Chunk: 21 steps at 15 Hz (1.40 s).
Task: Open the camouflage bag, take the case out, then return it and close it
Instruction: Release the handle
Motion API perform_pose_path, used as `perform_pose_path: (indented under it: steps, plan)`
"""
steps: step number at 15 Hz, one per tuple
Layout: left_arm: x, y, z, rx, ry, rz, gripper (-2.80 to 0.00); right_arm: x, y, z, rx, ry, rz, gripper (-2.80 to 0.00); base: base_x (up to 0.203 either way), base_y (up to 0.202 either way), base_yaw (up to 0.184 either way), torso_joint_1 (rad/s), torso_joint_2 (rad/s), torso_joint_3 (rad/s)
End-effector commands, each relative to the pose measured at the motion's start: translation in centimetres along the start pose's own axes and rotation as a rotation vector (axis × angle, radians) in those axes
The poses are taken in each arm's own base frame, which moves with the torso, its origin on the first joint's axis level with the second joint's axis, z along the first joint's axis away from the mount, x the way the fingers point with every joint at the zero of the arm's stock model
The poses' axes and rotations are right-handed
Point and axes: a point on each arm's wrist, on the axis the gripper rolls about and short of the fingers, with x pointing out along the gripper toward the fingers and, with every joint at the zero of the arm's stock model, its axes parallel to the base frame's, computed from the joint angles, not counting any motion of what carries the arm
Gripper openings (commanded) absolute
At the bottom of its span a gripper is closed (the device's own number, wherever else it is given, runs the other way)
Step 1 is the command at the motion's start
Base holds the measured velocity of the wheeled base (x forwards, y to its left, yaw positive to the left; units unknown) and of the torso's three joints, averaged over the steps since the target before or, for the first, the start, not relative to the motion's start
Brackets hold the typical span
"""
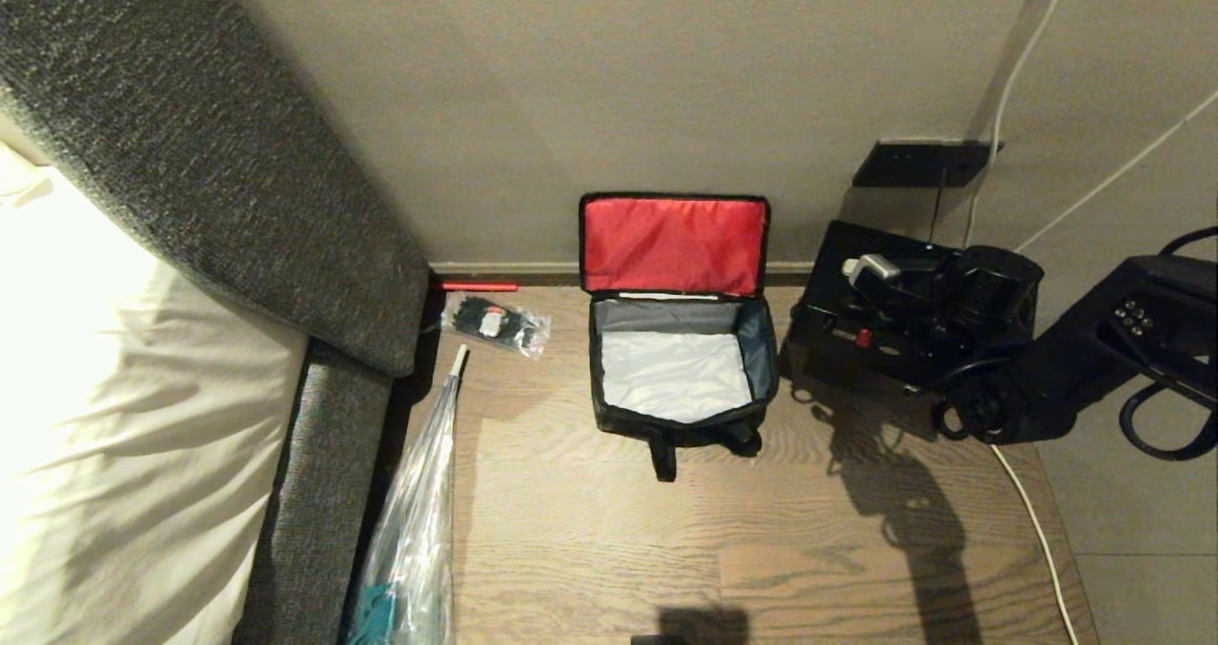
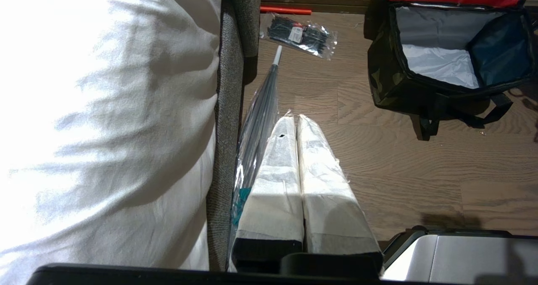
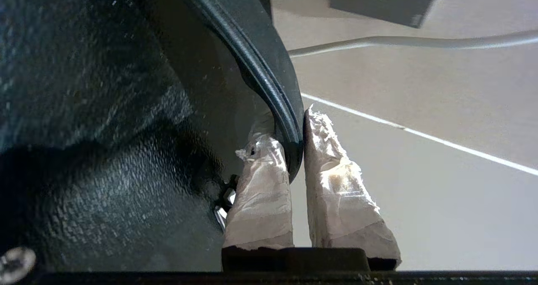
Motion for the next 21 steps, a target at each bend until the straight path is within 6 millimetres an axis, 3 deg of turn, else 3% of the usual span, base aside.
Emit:
perform_pose_path:
  steps: [1, 6, 13, 21]
  plan:
    - [0.0, 0.0, 0.0, 0.000, 0.000, 0.000, -2.80, 0.5, 1.6, 0.1, -0.014, 0.007, 0.007, -2.80, 0.000, 0.000, 0.000, 0.000, 0.00, 0.000]
    - [0.0, 0.0, 0.0, 0.000, 0.000, 0.000, -2.80, 1.2, 4.4, 0.3, -0.035, 0.010, 0.037, -2.80, 0.000, 0.000, 0.000, 0.000, 0.00, 0.000]
    - [0.0, 0.0, 0.0, 0.000, 0.000, 0.000, -2.80, 2.1, 10.0, 0.4, -0.049, 0.017, 0.095, -2.80, 0.000, 0.000, 0.000, 0.000, 0.00, 0.000]
    - [0.0, 0.0, 0.0, 0.000, 0.000, 0.000, -2.80, 2.6, 13.7, -0.5, -0.058, 0.039, 0.136, -2.80, 0.000, 0.000, 0.000, 0.000, 0.00, 0.000]
